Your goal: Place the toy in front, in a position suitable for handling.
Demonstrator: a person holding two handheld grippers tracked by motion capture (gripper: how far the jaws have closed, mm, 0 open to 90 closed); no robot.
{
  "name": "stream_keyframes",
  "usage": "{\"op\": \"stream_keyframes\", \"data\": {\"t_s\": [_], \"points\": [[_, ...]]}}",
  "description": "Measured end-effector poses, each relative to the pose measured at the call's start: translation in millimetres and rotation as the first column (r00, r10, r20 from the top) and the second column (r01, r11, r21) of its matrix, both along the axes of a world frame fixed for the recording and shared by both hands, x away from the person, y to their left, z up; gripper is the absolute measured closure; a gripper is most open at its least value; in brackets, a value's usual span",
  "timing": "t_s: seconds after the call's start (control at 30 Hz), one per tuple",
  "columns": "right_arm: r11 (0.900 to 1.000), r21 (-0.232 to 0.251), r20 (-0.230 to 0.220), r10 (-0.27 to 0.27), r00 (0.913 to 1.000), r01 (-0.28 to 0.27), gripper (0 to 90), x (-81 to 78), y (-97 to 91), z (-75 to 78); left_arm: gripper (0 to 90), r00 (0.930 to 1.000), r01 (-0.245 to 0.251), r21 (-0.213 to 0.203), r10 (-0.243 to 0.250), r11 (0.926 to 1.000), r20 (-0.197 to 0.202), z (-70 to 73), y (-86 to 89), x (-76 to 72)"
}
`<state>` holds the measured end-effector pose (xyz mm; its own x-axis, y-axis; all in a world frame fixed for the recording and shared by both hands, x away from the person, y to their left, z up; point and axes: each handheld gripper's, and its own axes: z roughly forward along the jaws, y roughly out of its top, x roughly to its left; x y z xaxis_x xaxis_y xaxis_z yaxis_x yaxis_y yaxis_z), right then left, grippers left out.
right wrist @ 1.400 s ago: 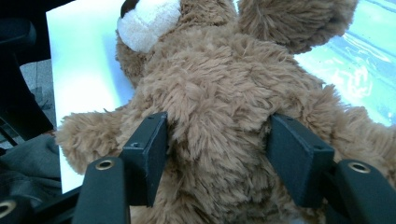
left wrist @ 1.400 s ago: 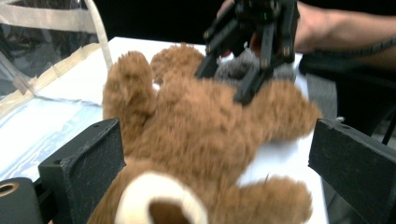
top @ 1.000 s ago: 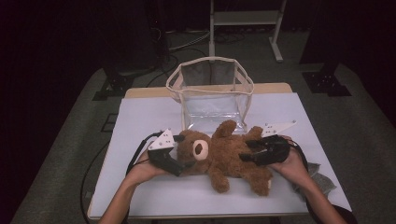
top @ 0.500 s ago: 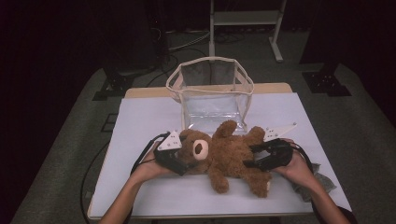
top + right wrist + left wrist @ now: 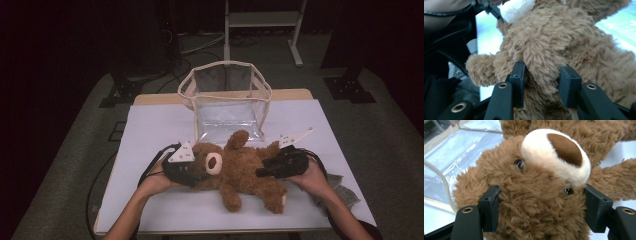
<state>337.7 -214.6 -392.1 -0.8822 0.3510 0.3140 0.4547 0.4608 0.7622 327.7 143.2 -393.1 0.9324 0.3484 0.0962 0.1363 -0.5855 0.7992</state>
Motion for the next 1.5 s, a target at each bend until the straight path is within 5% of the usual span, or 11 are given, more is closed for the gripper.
{"op": "stream_keyframes", "data": {"t_s": [0.23, 0.37, 0.6, 0.73, 0.9, 1.0, 1.23, 1.43, 1.47, 1.5], "points": [[0.9976, -0.021, -0.019, 0.066, 0.9976, -0.067, 58.0, -12.6, 11.4, 3.1, 27.8, 0.9965, 0.015, -0.004, -0.015, 0.9999, -0.082, 6.8, 15.3, -23.8], [0.9987, -0.044, 0.013, 0.028, 0.9995, -0.027, 51.7, -10.2, 10.0, 1.7, 18.9, 0.9955, -0.029, -0.031, 0.026, 0.9991, -0.091, 2.6, 16.0, -23.6], [1.0, -0.009, 0.024, -0.003, 0.9997, 0.003, 47.6, -3.9, 7.9, -0.8, 7.0, 0.9986, -0.011, -0.068, 0.008, 0.9976, -0.052, 4.2, 4.4, -14.0], [0.9998, 0.02, 0.019, -0.005, 0.9998, 0.004, 43.3, -4.8, 2.8, -1.3, 7.1, 0.9995, -0.003, -0.03, 0.002, 0.9995, -0.033, -0.7, -2.9, -9.2], [0.9973, -0.006, 0.072, -0.072, 0.9948, 0.073, 38.8, -13.0, -28.4, 7.1, 9.1, 0.9998, 0.009, -0.032, -0.009, 0.9995, -0.014, -4.1, -0.6, -9.3], [0.9868, -0.046, 0.091, -0.151, 0.9844, 0.155, 37.9, -17.7, -56.8, 8.1, 9.2, 0.9997, 0.01, -0.042, -0.011, 0.9991, -0.02, -5.3, 0.2, -8.3], [0.9397, -0.154, 0.105, -0.292, 0.9507, 0.306, 36.8, -25.1, -112.8, -12.4, 9.0, 0.9986, 0.046, -0.001, -0.046, 0.9989, -0.024, -0.1, -3.1, -5.8], [0.9003, -0.246, 0.1, -0.345, 0.9332, 0.359, 50.3, -24.8, -130.1, -40.2, 6.4, 0.997, 0.057, 0.004, -0.057, 0.9983, -0.053, 0.7, -6.7, 0.0], [0.883, -0.286, 0.103, -0.358, 0.9281, 0.372, 53.3, -25.5, -129.5, -49.4, 6.3, 0.9971, 0.058, 0.002, -0.058, 0.9983, -0.05, 0.2, -6.1, -0.5], [0.8777, -0.289, 0.121, -0.362, 0.9242, 0.382, 54.2, -27.0, -128.8, -53.2, 6.3, 0.9973, 0.058, -0.003, -0.058, 0.9983, -0.045, -0.5, -5.3, -1.2]]}}
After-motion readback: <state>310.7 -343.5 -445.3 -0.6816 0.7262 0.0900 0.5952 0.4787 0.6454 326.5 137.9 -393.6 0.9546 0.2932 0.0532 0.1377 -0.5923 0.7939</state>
